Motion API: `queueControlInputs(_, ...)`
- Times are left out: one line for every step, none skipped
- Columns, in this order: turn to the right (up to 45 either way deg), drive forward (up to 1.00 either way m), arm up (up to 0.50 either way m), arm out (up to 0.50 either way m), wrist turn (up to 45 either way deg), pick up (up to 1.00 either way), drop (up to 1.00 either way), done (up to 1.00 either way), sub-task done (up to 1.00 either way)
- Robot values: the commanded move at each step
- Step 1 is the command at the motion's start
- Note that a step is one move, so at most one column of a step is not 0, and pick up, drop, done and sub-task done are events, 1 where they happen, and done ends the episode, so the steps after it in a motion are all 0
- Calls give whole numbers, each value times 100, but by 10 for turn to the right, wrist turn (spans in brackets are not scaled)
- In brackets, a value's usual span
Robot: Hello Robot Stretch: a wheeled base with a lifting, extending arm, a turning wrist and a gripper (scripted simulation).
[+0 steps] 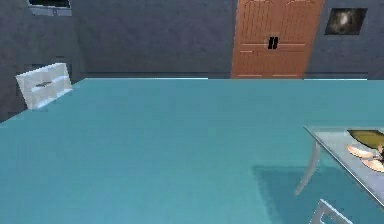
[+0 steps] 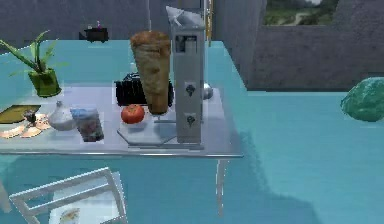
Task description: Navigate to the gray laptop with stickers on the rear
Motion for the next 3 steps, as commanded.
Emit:
queueControlInputs(0,100,0,0,0,0,0,0,0)
queueControlInputs(330,0,0,0,0,0,0,0,0)
queueControlInputs(0,100,0,0,0,0,0,0,0)
